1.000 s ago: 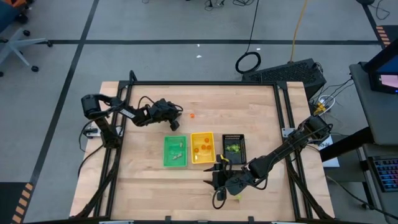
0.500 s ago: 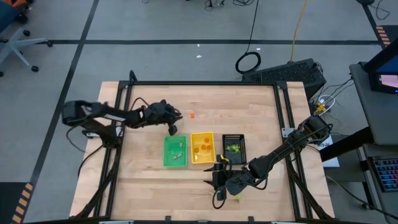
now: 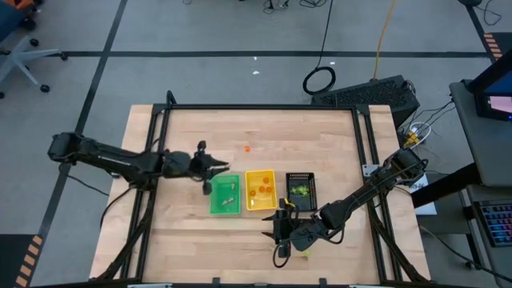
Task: Sort Halloween decoration
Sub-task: Put the white skull toy into the green basket
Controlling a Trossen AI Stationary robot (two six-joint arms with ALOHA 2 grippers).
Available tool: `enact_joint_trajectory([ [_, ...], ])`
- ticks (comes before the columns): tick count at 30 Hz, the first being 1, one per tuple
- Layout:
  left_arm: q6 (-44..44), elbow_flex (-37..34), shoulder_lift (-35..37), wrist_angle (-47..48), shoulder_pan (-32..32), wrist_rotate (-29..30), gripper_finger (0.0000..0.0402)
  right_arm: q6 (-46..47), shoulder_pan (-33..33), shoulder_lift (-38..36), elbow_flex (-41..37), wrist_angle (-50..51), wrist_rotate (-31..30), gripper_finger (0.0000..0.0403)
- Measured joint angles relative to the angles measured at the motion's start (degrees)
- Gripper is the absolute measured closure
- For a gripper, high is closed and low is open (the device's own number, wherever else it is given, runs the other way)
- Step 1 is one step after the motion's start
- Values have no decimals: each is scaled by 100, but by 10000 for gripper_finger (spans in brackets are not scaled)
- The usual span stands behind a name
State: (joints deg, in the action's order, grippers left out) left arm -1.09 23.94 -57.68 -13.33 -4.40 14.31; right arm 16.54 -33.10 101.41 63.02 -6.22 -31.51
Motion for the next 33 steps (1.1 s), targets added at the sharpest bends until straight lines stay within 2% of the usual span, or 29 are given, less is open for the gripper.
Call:
enact_joint_trajectory([
  [7,-10,279,544,824,-1077,911,352,120,0,0,0,-33,0,225],
  [17,-18,1386,585,2034,-2331,1763,352,145,0,0,0,-131,0,225],
  [24,-143,2078,496,3114,-3019,2100,352,145,-1,0,0,-130,-1,225],
  [33,-720,3176,-26,5087,-3443,2201,352,141,0,0,0,-129,-1,225],
])
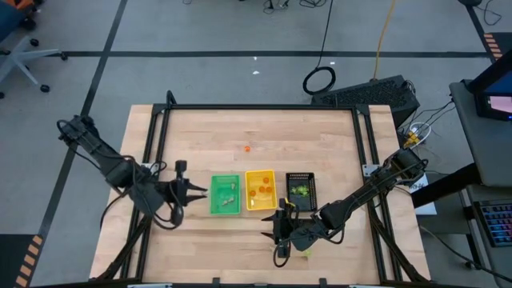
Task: Sort Halloween decoration
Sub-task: Put the white skull toy into the green basket
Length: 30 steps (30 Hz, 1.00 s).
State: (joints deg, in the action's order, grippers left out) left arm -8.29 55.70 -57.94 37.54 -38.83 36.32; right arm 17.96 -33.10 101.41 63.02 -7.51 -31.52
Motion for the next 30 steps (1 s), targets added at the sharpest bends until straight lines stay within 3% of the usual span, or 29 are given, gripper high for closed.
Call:
enact_joint_trajectory([
  [9,-40,749,-593,899,-17,-242,352,39,4,0,0,-8,-1,225],
  [19,-26,837,-907,1062,413,-444,352,90,4,0,0,-4,-1,225],
  [30,-54,837,-1380,952,876,-1753,352,154,2,0,0,-1,9,225],
])
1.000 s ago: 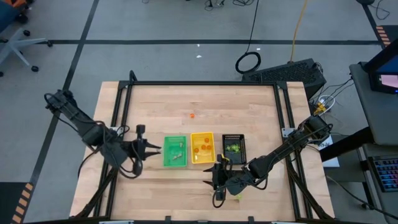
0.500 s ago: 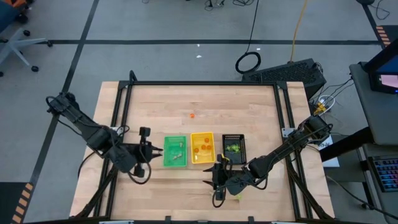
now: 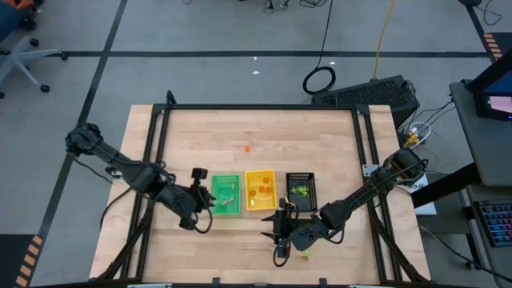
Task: Sort Halloween decoration
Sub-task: Put the white skull toy into the green basket
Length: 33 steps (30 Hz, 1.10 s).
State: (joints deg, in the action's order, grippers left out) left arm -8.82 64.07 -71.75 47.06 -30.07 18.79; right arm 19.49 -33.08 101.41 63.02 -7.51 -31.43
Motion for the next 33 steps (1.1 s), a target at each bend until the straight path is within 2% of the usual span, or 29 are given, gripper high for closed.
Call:
enact_joint_trajectory([
  [7,-143,0,-436,0,192,-444,352,-23,-2,0,0,5,9,225],
  [21,-77,-4,-503,212,228,-384,352,-44,-42,0,0,7,16,225],
  [33,364,-7,-957,147,968,-354,352,-66,-55,0,0,7,1,225],
])
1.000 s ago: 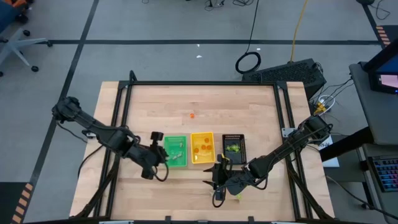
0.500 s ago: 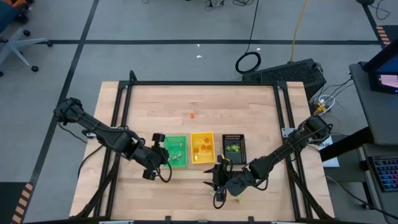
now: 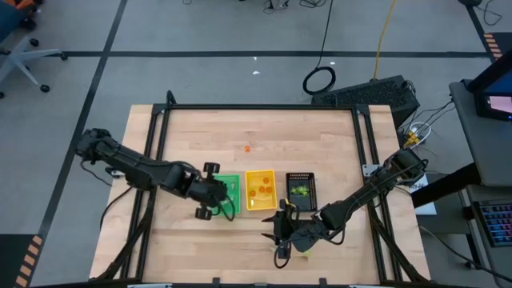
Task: Sort Halloween decoration
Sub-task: Put the white skull toy into the green basket
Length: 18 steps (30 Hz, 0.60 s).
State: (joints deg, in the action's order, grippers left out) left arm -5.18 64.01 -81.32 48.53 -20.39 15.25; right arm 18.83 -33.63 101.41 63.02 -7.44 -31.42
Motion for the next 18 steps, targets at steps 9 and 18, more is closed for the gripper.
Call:
enact_joint_trajectory([
  [9,88,0,-675,-63,430,-54,344,0,-99,-2,0,87,9,225],
  [18,263,-253,-1061,-428,710,-421,343,13,-309,-2,0,87,6,225],
])
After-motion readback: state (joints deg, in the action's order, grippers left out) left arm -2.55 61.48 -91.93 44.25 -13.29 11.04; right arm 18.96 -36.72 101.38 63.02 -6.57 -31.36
